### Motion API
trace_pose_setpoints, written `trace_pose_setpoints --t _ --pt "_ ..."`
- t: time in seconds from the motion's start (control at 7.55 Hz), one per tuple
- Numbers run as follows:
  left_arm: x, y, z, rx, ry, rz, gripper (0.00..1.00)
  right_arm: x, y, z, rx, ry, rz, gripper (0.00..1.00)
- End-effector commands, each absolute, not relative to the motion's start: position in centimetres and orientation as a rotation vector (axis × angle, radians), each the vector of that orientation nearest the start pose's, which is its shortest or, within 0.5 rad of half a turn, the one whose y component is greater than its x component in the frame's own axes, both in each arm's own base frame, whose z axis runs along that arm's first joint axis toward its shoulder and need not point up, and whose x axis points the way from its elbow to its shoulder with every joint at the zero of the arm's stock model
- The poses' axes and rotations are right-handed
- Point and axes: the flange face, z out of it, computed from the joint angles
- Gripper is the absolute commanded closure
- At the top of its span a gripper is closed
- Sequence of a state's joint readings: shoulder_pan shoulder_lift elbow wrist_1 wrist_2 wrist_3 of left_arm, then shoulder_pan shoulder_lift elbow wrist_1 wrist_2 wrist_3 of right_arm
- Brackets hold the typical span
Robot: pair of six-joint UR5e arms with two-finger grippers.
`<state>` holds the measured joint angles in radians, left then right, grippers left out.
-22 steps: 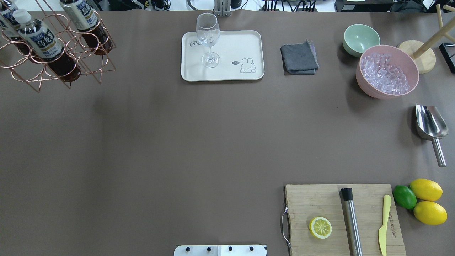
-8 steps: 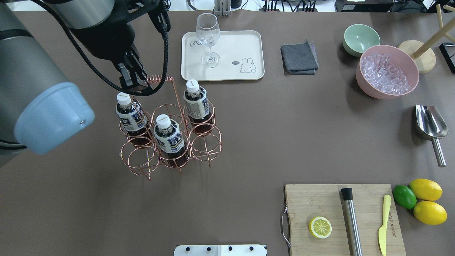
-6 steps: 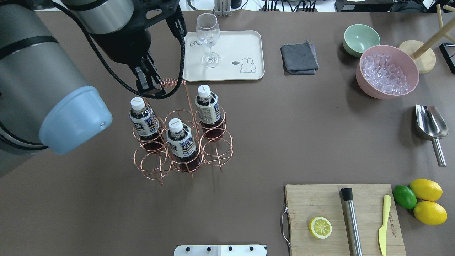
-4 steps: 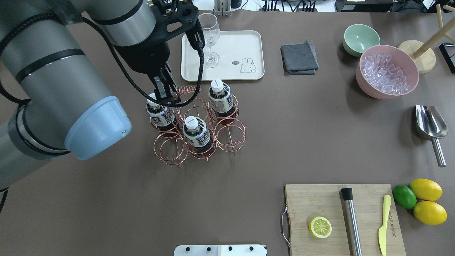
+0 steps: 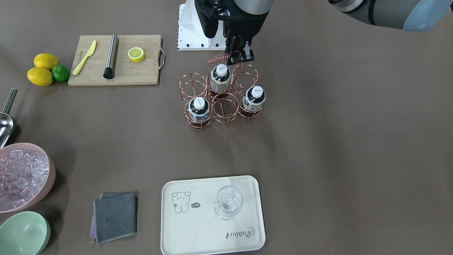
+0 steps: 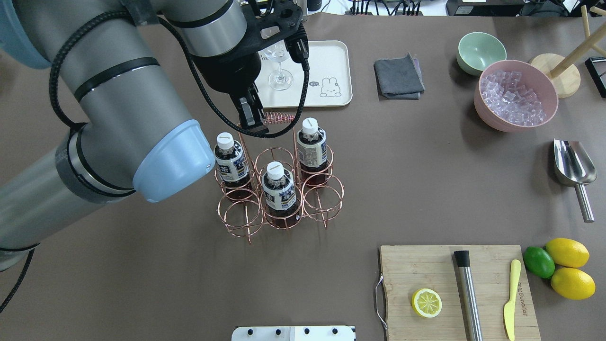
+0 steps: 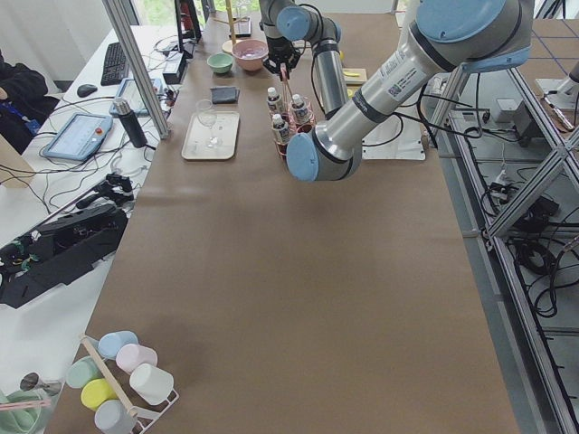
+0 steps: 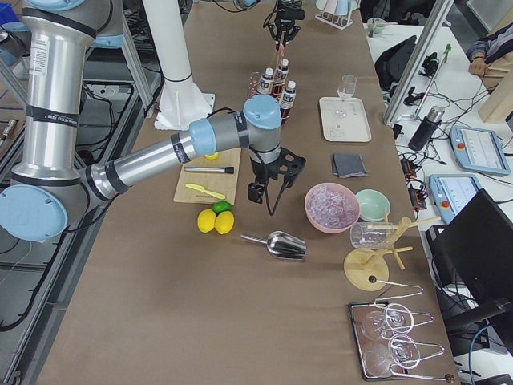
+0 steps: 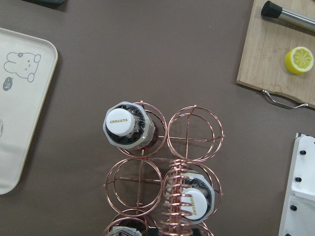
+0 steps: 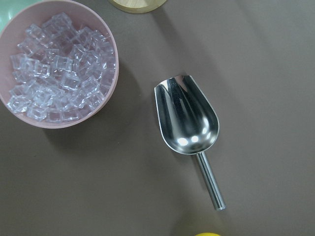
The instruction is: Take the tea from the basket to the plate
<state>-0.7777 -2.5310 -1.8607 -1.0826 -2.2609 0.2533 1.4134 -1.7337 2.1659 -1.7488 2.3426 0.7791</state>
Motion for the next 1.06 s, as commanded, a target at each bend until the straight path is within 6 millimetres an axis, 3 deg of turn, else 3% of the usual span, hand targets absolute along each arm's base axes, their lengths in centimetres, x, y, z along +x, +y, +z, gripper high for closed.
trace_pose_setpoints --t 0.0,0.13,0.26,0.4,0.53,0.66,0.93 --pt "38.6 -46.3 0.9 0.569 0.895 1.231 1.0 -5.7 -43.4 42.2 -0.173 -0.805 0.449 0.0" --pt "38.7 -46.3 0.9 0.566 0.896 1.231 1.0 -11.1 -47.3 39.0 -0.249 -0.804 0.544 0.0" --pt "38.8 -46.3 1.0 0.567 0.895 1.233 1.0 -16.6 -49.6 35.1 -0.313 -0.785 0.635 0.0" --pt "38.8 -46.3 1.0 0.567 0.895 1.233 1.0 -17.2 -50.5 31.4 -0.339 -0.781 0.693 0.0" --pt "39.0 -46.1 1.1 0.563 0.897 1.236 1.0 -19.6 -50.9 27.8 -0.357 -0.772 0.677 0.0" --pt "39.0 -46.2 1.1 0.565 0.897 1.237 1.0 -25.2 -49.5 24.9 -0.357 -0.734 0.627 0.0" --pt "40.7 -46.9 1.8 0.578 0.904 1.248 1.0 -32.3 -47.6 21.8 -0.336 -0.765 0.511 0.0"
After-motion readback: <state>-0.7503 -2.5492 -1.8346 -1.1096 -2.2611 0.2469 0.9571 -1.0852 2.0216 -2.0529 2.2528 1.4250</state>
